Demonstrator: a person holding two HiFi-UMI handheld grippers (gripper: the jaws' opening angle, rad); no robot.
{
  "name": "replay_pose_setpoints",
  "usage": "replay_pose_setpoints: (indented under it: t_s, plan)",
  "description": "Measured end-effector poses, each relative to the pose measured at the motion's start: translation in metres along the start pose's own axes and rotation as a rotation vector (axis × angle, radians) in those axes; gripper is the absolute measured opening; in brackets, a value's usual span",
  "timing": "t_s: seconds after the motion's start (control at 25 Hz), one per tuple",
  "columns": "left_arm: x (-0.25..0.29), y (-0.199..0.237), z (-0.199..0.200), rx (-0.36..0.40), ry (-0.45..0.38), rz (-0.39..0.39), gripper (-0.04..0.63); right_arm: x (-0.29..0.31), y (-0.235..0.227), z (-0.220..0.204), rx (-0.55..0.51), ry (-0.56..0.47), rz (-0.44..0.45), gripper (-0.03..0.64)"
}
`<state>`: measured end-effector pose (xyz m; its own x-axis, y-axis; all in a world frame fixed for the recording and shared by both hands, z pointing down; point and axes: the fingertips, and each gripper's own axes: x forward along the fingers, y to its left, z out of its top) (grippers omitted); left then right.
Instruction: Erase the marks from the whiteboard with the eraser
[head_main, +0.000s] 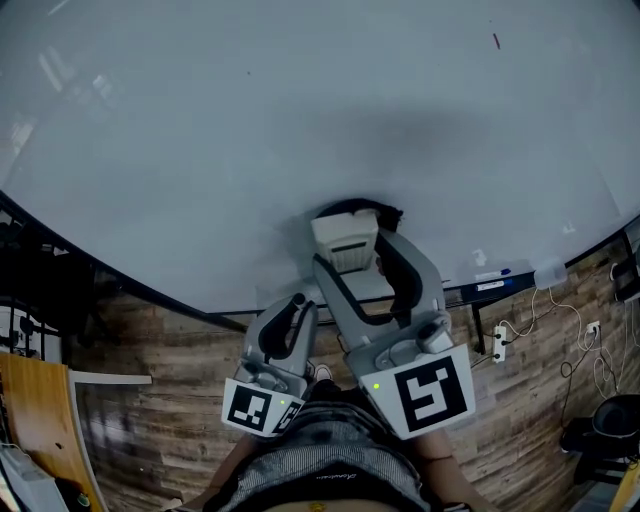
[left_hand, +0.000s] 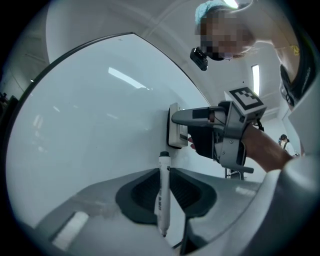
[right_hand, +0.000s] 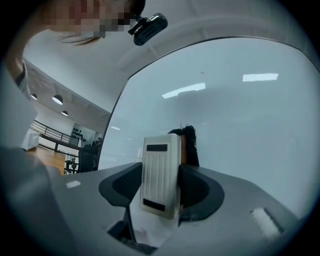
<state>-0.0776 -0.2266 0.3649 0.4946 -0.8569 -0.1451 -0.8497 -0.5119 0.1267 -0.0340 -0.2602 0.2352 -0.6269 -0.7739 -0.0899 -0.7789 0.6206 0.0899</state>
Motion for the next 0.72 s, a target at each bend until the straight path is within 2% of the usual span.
replay_pose_setpoints:
  t_s: [0.2,0.72]
  plan:
    - [0.011,-0.008,-0.004,-0.008,0.007,-0.006,0.075,-0.008,-0.022,0.002,0.027,-0.040,0.013,0.239]
    - [0.022,-0.027,-0.008,-0.026,0.009,-0.083,0.075,-0.049,-0.085,-0.015,0.118,-0.018,-0.137,0.241]
